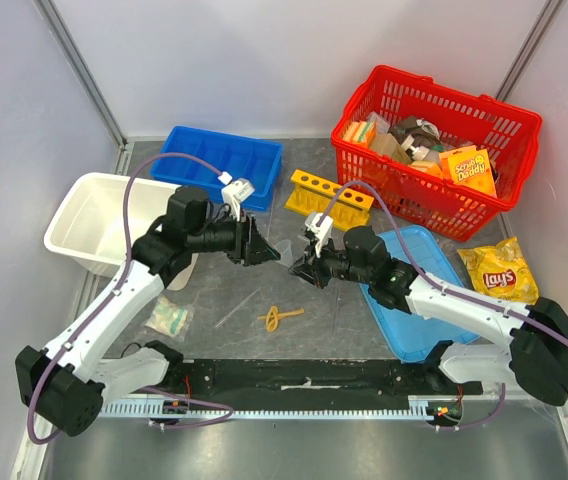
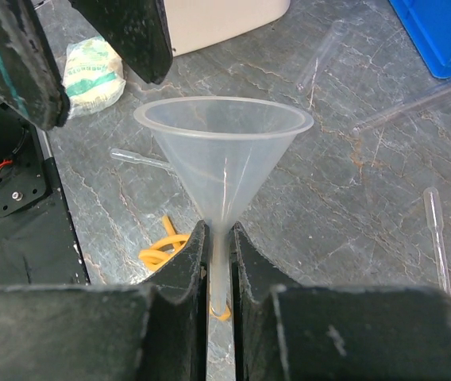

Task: Organize the chemistry lab equipment

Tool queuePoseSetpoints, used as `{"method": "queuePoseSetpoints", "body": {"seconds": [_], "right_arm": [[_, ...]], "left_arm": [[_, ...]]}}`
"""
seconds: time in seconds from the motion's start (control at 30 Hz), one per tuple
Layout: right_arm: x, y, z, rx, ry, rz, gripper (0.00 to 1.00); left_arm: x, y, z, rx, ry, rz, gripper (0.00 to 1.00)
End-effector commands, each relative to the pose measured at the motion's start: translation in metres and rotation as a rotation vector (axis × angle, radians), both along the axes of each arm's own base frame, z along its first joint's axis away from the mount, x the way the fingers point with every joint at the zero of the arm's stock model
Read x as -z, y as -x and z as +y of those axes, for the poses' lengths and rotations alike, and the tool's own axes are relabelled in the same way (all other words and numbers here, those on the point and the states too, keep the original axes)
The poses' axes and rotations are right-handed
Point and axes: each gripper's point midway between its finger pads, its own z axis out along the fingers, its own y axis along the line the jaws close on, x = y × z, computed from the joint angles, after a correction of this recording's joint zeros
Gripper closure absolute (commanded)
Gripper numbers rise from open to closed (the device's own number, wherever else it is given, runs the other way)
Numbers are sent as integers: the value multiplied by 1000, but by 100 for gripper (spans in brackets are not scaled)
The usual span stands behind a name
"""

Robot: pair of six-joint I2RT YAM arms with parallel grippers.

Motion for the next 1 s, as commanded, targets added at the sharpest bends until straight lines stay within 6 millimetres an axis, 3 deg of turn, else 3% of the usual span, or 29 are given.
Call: {"method": "queuePoseSetpoints", "body": {"seconds": [0.0,0.6,0.83,0.9,0.97], "right_arm": [[-15,2,10,-23,-47,-11,90],[-16,-1,17,-16,-60,14,90],[-19,-4,16,5,-68,21,90],[-19,-6,15,24,-67,27,87],[-21,-11,12,64,-63,35,79]], "left_arm": [[-8,3,-8,70,43,-28,49],[23,-1,-14,99,3,66,57],[29,-2,-15,103,-11,95,92],[27,-3,-15,100,-10,91,98],[24,-4,-14,89,-11,77,98]]}}
